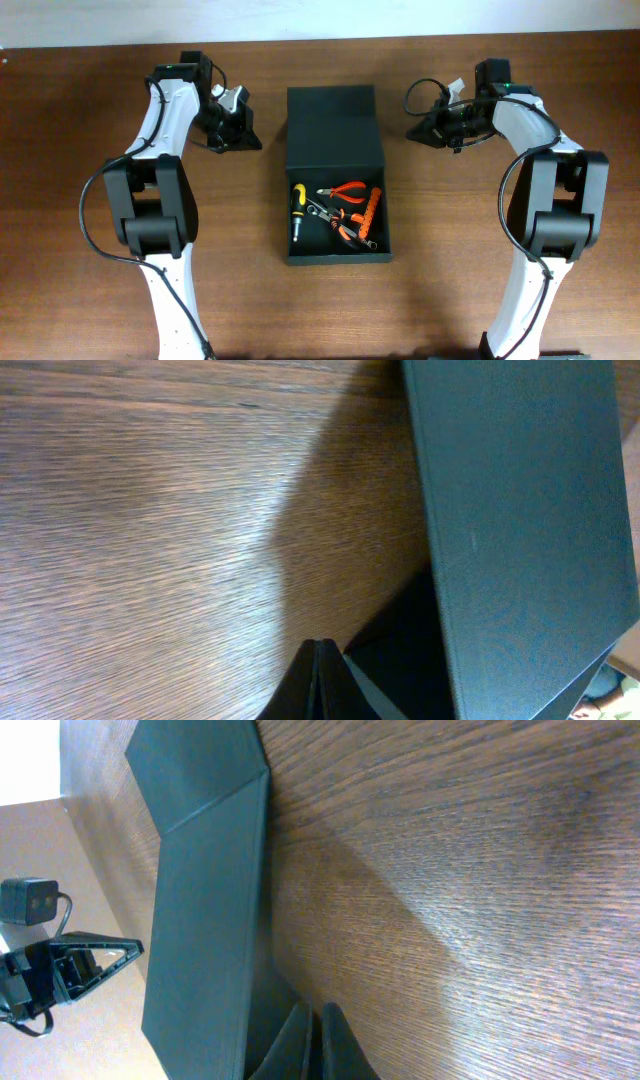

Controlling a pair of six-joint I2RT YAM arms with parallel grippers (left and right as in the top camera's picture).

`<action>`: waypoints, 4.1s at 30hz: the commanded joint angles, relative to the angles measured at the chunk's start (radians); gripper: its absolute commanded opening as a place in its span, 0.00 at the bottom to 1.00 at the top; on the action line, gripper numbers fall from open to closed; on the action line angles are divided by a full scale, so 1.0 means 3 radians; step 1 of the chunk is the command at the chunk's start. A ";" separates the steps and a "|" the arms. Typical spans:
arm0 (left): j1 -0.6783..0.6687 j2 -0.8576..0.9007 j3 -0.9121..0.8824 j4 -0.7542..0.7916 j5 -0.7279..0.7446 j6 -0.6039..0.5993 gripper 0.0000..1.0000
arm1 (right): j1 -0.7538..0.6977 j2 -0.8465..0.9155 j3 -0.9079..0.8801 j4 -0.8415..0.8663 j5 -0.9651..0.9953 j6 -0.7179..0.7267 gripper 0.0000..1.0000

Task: Pack container
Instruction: 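Grip the upright lid edges with both grippers from either side, then swing the lid down over the box with both grippers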

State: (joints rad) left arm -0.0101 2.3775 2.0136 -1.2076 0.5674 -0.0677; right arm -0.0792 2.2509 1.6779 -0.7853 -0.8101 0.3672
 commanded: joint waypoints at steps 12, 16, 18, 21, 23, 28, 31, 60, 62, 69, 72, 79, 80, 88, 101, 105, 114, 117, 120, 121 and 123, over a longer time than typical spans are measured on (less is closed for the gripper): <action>-0.0160 0.0186 -0.0006 0.0027 0.0314 0.0015 0.02 | 0.0244 0.0203 0.0001 -0.0014 0.0022 0.0041 0.04; -0.0184 0.0216 -0.0006 0.0034 0.0341 0.0014 0.02 | 0.0294 0.0209 0.0001 -0.0010 0.0031 0.0042 0.04; -0.0191 0.0216 -0.0006 0.0037 0.0341 0.0014 0.02 | 0.0313 0.0210 0.0001 -0.0010 0.0032 0.0042 0.04; -0.0198 0.0216 -0.0020 0.0039 0.0338 0.0004 0.02 | 0.0350 0.0212 0.0001 -0.0009 0.0032 0.0045 0.04; -0.0197 0.0216 -0.0037 0.0060 0.0331 -0.0061 0.02 | 0.0371 0.0212 0.0001 -0.0009 0.0033 0.0056 0.04; -0.0198 0.0237 -0.0060 0.0086 0.0332 -0.0123 0.02 | 0.0402 0.0212 0.0001 0.0011 0.0033 0.0111 0.04; -0.0198 0.0266 -0.0060 0.0088 0.0389 -0.0125 0.02 | 0.0401 0.0212 0.0001 0.0020 0.0031 0.0118 0.04; -0.0369 0.0404 -0.0058 0.0378 0.0777 -0.0050 0.02 | 0.0394 0.0212 0.0001 0.0532 -0.0507 0.0334 0.04; -0.0355 0.0404 -0.0058 0.0390 0.0872 0.0020 0.02 | 0.0387 0.0212 0.0004 0.0571 -0.0565 0.0355 0.04; -0.0223 0.0402 -0.0025 0.0384 0.1518 0.0142 0.02 | 0.0298 0.0210 0.0060 0.0688 -0.1002 0.0401 0.04; -0.0168 0.0399 0.0020 0.0334 0.1756 0.0209 0.02 | 0.0259 0.0210 0.0103 0.0688 -0.1180 0.0458 0.04; -0.0088 0.0354 0.0247 -0.0090 0.1787 0.0618 0.02 | 0.0197 0.0189 0.0249 0.0685 -0.1502 0.0492 0.04; -0.0083 0.0322 0.0308 -0.0205 0.1787 0.0708 0.02 | 0.0193 0.0172 0.0285 0.0685 -0.1567 0.0492 0.04; -0.0080 -0.0025 0.0389 -0.0448 0.1787 0.0809 0.02 | 0.0197 0.0083 0.0518 0.0509 -0.1864 0.0490 0.04; -0.0081 -0.0534 0.0389 -0.1297 0.1787 0.1317 0.02 | 0.0197 -0.0409 0.0529 0.0018 -0.1888 0.0450 0.04; -0.0081 -0.0628 0.0389 -0.1523 0.1787 0.1475 0.02 | 0.0197 -0.0608 0.0529 -0.0125 -0.1844 0.0385 0.04; -0.0159 -0.0888 0.0388 -0.1602 0.1789 0.1516 0.02 | 0.0197 -0.1057 0.0529 -0.1282 -0.1039 -0.0408 0.04; -0.0237 -0.1017 0.0388 -0.1602 0.1788 0.1485 0.02 | 0.0197 -0.1142 0.0529 -0.1509 -0.0825 -0.0537 0.04; -0.0347 -0.1176 0.0388 -0.1601 0.1784 0.1361 0.02 | 0.0197 -0.1204 0.0529 -0.1700 -0.0829 -0.0660 0.04; -0.0388 -0.1227 0.0388 -0.1601 0.1783 0.1324 0.02 | 0.0197 -0.1226 0.0529 -0.1783 -0.0835 -0.0720 0.04; -0.0467 -0.1320 0.0388 -0.1602 0.1783 0.1321 0.02 | 0.0197 -0.1253 0.0529 -0.1938 -0.0837 -0.0855 0.04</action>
State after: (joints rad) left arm -0.1169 2.0476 2.1136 -1.6867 1.0863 0.3473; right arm -0.0208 1.9152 1.8233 -1.3224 -1.0882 0.2081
